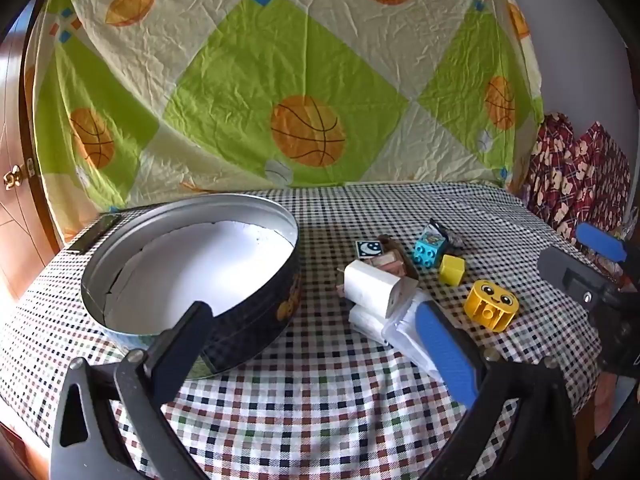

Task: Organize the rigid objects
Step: 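Close the right gripper on the clear plastic box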

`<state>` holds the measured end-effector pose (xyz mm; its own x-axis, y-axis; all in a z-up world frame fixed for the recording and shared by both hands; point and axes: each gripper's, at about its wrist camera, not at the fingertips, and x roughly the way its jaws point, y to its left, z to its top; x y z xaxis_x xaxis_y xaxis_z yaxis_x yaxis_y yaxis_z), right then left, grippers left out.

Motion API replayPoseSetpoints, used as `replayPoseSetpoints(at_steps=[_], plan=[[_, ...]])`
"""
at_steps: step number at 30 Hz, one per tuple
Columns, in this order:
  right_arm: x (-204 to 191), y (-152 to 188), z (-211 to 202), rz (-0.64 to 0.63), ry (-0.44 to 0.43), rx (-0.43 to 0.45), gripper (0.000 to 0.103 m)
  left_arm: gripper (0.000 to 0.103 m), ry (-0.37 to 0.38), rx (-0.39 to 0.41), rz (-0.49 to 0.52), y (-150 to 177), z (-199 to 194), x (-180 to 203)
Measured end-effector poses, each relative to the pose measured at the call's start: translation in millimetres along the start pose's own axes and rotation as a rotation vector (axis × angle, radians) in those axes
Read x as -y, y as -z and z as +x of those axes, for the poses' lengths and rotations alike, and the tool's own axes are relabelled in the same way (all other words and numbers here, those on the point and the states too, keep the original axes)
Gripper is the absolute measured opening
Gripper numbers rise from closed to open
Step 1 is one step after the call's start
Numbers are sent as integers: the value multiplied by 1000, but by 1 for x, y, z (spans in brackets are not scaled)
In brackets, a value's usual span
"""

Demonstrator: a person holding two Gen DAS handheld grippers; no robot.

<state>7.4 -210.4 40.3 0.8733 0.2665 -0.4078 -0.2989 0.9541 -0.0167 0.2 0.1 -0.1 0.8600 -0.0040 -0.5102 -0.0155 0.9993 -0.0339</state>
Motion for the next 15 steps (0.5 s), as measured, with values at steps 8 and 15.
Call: replayPoseSetpoints(at_steps=[8, 15], plan=[[9, 8, 3, 8, -4, -11, 103, 103, -4, 2, 23, 9, 6, 11], [20, 16, 9, 45, -4, -33, 103, 103, -16, -2, 34, 13, 9, 13]])
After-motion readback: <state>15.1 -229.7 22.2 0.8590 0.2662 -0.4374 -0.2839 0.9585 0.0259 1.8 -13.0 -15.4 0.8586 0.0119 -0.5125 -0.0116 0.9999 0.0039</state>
